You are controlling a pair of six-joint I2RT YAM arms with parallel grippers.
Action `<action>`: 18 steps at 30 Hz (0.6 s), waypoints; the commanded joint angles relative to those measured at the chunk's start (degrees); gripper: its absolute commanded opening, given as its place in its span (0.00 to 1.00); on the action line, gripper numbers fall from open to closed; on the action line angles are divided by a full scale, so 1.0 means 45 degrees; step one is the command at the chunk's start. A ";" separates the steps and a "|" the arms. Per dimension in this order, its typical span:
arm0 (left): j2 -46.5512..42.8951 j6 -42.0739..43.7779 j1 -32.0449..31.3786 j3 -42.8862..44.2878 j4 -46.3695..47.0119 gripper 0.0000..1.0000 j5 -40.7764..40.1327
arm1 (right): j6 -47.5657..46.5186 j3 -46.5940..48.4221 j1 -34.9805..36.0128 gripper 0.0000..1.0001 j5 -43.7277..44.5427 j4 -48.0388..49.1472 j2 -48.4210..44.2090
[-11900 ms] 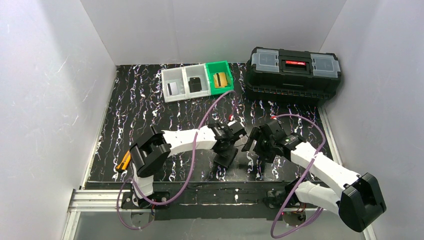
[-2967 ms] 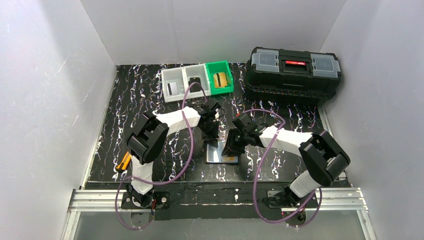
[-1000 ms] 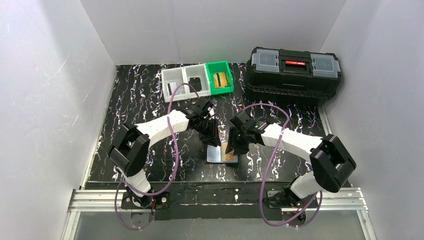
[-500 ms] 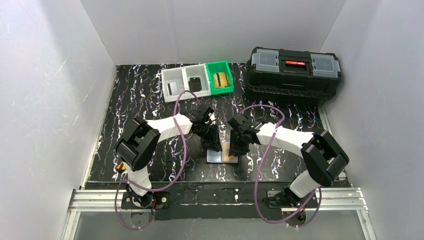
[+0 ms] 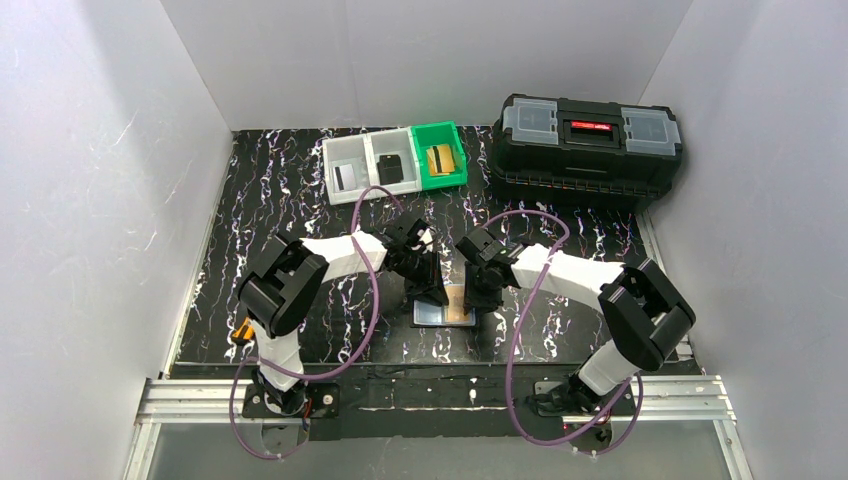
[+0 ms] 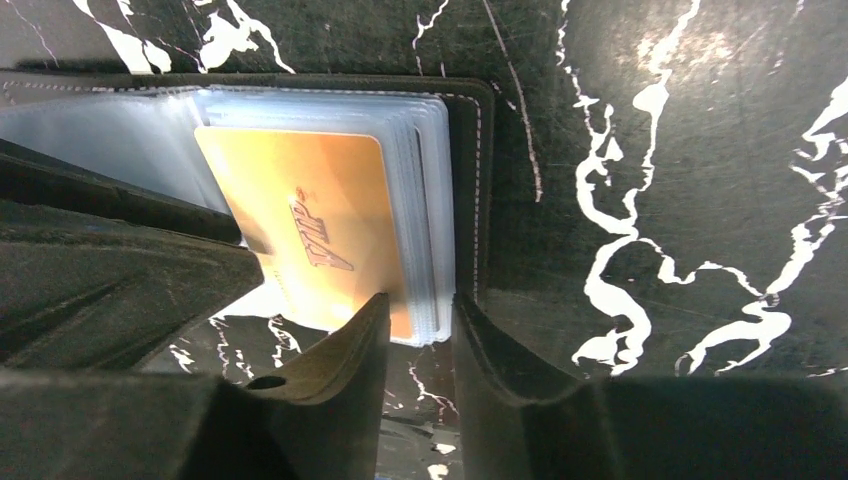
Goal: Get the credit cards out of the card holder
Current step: Remove the credit card from the card holder.
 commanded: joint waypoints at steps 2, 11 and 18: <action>0.0230 -0.0033 -0.0021 -0.0212 0.0069 0.23 0.0349 | 0.0023 0.0354 -0.0049 0.31 0.0036 0.0222 0.0509; 0.0459 -0.0531 -0.0017 -0.0525 0.0957 0.21 0.0766 | 0.0010 0.0364 -0.0051 0.20 -0.0254 0.0370 0.0945; 0.0306 -0.0694 -0.0006 -0.0603 0.1176 0.01 0.0981 | 0.0010 0.0353 -0.0051 0.16 -0.0130 0.0233 0.1208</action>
